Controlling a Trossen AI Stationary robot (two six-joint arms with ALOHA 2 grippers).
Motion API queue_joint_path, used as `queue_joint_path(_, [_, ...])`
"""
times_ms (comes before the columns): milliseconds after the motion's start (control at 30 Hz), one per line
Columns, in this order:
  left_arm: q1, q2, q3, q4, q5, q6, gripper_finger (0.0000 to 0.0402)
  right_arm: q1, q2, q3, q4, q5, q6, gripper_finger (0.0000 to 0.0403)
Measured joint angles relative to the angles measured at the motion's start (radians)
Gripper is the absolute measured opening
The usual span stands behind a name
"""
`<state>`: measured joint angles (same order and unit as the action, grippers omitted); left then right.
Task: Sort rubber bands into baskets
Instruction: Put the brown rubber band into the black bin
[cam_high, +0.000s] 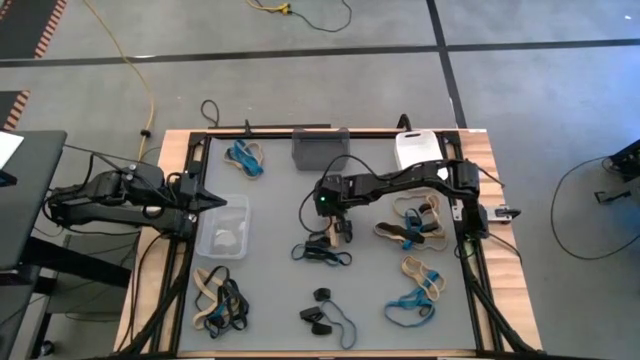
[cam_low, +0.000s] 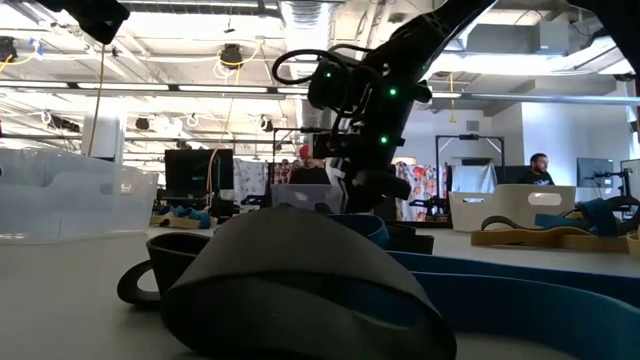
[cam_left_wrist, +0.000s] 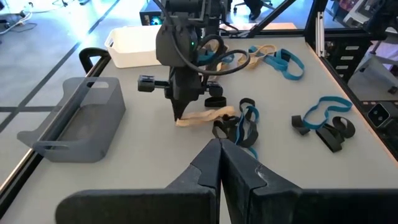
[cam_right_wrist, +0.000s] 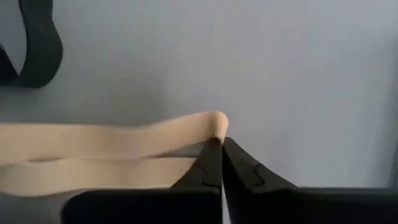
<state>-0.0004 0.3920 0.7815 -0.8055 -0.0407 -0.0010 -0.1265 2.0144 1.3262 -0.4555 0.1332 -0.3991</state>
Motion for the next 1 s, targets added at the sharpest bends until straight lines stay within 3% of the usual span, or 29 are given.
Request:
queue_joint_path(367, [0.0, 0.0, 0.0, 0.0, 0.0, 0.0, 0.0, 0.022, -0.055, 0.15, -0.147, 0.235, -0.099, 0.0018])
queue_joint_path(567, [0.0, 0.0, 0.0, 0.0, 0.0, 0.0, 0.0, -0.049, -0.16, 0.236, -0.132, 0.339, -0.134, 0.0018])
queue_joint_path(867, [0.0, 0.0, 0.0, 0.0, 0.0, 0.0, 0.0, -0.24, -0.213, 0.378, -0.036, 0.339, -0.159, 0.0017])
queue_joint_path(1000, [0.0, 0.0, 0.0, 0.0, 0.0, 0.0, 0.0, -0.312, -0.195, 0.432, -0.026, 0.283, -0.145, 0.0018])
